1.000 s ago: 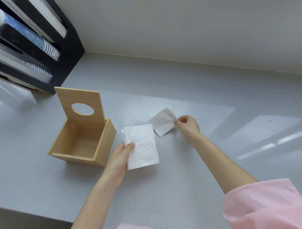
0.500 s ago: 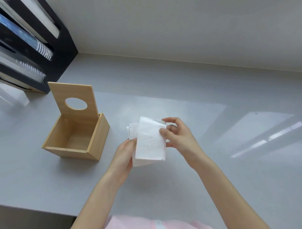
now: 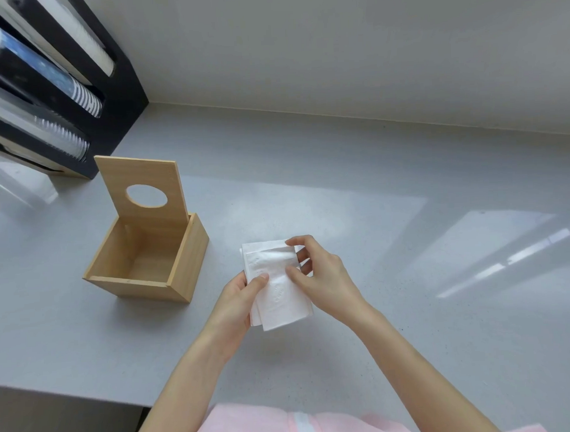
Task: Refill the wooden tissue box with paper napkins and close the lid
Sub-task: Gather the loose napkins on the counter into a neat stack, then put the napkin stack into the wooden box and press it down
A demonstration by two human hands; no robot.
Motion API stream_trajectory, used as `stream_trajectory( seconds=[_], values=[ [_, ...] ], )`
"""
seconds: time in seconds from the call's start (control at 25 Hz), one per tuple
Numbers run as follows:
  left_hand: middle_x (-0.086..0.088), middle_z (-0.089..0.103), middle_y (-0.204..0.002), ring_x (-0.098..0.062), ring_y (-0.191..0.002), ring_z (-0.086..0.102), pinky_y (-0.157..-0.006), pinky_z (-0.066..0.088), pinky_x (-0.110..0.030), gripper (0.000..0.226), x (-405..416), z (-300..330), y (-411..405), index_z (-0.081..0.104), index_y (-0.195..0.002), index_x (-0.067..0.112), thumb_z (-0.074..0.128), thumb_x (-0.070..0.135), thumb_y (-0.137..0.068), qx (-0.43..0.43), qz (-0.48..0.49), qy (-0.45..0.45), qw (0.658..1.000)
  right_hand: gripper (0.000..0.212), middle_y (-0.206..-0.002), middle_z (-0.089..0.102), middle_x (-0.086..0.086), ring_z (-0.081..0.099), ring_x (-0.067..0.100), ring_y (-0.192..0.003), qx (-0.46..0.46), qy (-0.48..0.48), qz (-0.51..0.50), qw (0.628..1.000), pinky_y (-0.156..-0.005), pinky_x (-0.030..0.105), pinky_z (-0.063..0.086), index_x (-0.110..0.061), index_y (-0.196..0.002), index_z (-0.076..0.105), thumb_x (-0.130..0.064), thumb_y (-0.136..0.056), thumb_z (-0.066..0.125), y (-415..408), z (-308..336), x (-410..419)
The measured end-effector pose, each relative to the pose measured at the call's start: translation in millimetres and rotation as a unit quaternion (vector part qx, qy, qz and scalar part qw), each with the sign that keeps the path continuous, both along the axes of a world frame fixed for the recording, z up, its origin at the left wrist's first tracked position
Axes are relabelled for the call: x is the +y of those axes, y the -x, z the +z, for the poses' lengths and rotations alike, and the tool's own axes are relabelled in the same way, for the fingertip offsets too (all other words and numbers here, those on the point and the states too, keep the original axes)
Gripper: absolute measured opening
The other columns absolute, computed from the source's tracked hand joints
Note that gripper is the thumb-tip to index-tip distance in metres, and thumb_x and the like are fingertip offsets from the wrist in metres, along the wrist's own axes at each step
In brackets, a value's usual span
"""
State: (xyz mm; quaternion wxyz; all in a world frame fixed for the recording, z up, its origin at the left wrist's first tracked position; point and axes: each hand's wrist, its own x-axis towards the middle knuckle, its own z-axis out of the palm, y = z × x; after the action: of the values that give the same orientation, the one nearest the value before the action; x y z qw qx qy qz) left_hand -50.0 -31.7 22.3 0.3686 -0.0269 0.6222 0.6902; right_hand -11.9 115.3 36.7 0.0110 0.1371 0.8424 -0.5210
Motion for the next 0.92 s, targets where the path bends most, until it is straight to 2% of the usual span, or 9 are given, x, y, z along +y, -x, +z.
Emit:
stream_trajectory(
  seconds=[0.32,0.52,0.6,0.68,0.72,0.8,0.92],
  values=[
    [-0.006,0.070,-0.110,-0.021,-0.100,0.066,-0.078,0.054,-0.032,0.029,0.7,7.5,-10.7,0.059,-0.116,0.012,0.049,0.018,-0.090,0.018,0.007,-0.022,1.000,0.032,-0.081,0.053,-0.014,0.054,-0.002,-0.064,0.017,0.049,-0.070,0.996,-0.051,0.000,0.042,-0.018,-0.117,0.048,-0.012,-0.086,0.055,-7.4,1.6,-3.7],
    [-0.002,0.071,-0.107,-0.016,-0.096,0.068,-0.073,0.054,-0.027,0.026,-3.1,8.4,-26.5,0.060,-0.113,0.015,0.049,0.017,-0.091,0.030,0.037,-0.026,0.999,0.030,-0.082,0.054,-0.014,0.054,-0.007,-0.060,0.017,0.046,-0.061,0.997,-0.051,0.000,0.042,-0.018,-0.115,0.049,-0.014,-0.086,0.057,-17.0,5.2,-8.9],
    [0.001,0.073,-0.103,-0.015,-0.095,0.068,-0.071,0.055,-0.025,0.024,-6.5,8.5,-32.4,0.061,-0.112,0.016,0.049,0.017,-0.091,0.035,0.050,-0.034,0.998,0.031,-0.089,0.054,-0.011,0.053,-0.004,-0.070,0.029,0.011,-0.052,0.998,-0.057,0.000,0.042,-0.017,-0.117,0.049,-0.017,-0.086,0.057,-22.3,6.9,-13.6],
    [0.006,0.075,-0.095,-0.013,-0.090,0.069,-0.066,0.056,-0.021,0.022,-12.7,10.5,-34.6,0.062,-0.109,0.017,0.049,0.017,-0.090,0.039,0.065,-0.048,0.996,0.036,-0.103,0.049,-0.009,0.051,0.002,-0.085,0.036,-0.023,-0.048,0.998,-0.067,0.006,0.040,-0.017,-0.121,0.048,-0.024,-0.087,0.057,-27.5,7.7,-18.4],
    [0.006,0.075,-0.094,-0.012,-0.089,0.069,-0.065,0.056,-0.021,0.022,-16.1,12.7,-34.6,0.062,-0.108,0.018,0.050,0.017,-0.090,0.040,0.073,-0.059,0.995,0.040,-0.109,0.047,-0.009,0.049,0.004,-0.093,0.021,-0.012,-0.048,0.999,-0.074,0.011,0.039,-0.018,-0.124,0.046,-0.029,-0.087,0.058,-29.9,8.5,-19.8],
    [0.004,0.075,-0.095,-0.013,-0.089,0.069,-0.066,0.057,-0.021,0.022,-21.8,17.3,-33.5,0.061,-0.108,0.019,0.049,0.017,-0.089,0.045,0.093,-0.088,0.991,0.048,-0.117,0.051,-0.009,0.052,0.007,-0.104,-0.052,0.078,-0.031,0.995,-0.085,0.021,0.042,-0.018,-0.127,0.045,-0.037,-0.086,0.059,-32.5,12.2,-22.3],
    [0.000,0.072,-0.101,-0.017,-0.092,0.068,-0.070,0.058,-0.025,0.024,-30.0,25.5,-33.5,0.059,-0.112,0.018,0.048,0.017,-0.090,0.065,0.124,-0.111,0.984,0.037,-0.120,0.063,0.002,0.061,0.016,-0.107,-0.130,0.210,0.045,0.968,-0.090,0.027,0.051,-0.015,-0.120,0.055,-0.035,-0.088,0.056,-34.7,17.2,-31.5]
  ],
)
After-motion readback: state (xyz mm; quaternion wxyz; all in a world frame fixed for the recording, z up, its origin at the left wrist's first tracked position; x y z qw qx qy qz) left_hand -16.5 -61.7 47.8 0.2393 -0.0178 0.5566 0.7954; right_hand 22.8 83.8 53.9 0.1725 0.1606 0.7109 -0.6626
